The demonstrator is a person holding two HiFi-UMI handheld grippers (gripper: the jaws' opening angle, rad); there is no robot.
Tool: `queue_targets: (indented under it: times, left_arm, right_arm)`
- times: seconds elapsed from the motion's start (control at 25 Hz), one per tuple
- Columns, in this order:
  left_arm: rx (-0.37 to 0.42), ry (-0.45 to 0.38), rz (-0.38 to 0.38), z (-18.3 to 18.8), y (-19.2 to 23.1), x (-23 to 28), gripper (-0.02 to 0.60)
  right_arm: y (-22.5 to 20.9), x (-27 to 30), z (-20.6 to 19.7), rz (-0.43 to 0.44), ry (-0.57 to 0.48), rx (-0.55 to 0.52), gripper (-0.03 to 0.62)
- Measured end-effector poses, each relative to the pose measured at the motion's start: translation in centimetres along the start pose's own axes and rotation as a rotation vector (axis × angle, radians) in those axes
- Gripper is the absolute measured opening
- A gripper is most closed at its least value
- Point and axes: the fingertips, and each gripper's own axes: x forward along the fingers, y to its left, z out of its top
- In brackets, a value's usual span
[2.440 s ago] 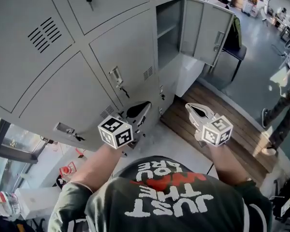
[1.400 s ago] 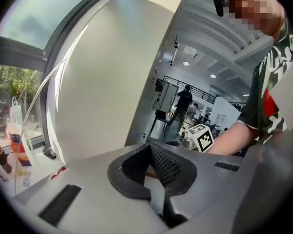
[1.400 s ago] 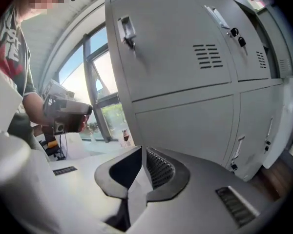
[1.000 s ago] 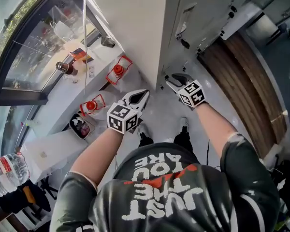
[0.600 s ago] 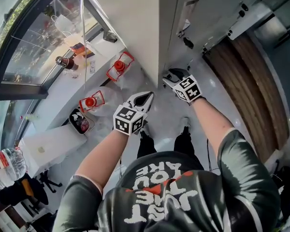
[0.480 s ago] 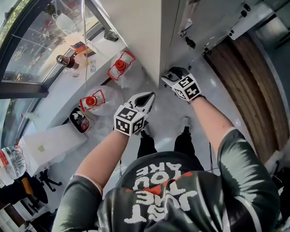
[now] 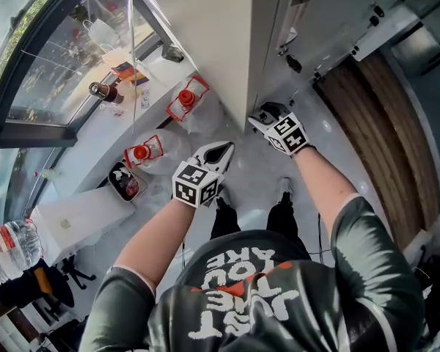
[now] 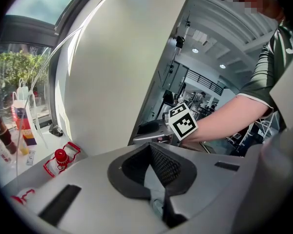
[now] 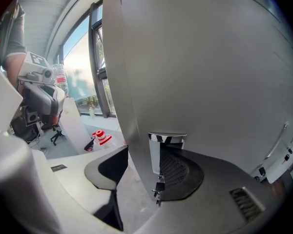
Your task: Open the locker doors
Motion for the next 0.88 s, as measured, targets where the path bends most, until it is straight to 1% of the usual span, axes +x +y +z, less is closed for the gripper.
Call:
queue_targets:
  times: [0.12, 0.24, 0.4, 0.6, 0.88]
  left_arm:
    - [-0.002, -0.004, -0.002, 0.1, 0.0, 0.2, 0.006]
    - [-0.002, -0.007, -0.007, 0.5, -0.2, 0.4, 0.006]
    - [-0.005, -0.004, -0.017, 0.7, -0.7, 0.8, 0.006]
    - [-0.007, 0.005, -0.025, 0.7, -1.3, 1.4, 0.006]
    - [-0.001, 0.021, -0.046, 0.7, -2.6, 2.3, 0.006]
  right_arm:
    - [0.1, -0.6, -0.4, -0.007, -0.006, 0.004, 0.213]
    - [0.2, -1.2, -0.9, -0.022, -0.023, 0.032, 0.209]
    - [0.1, -2.2, -1.6, -0.055, -0.050, 0.093, 0.194]
    - [-0.3, -3.6, -2.3, -0.100, -0.088, 0.206, 0.158]
    - [-0.2, -5.8, -4.2, -0.084, -0.109, 0.257, 0.160]
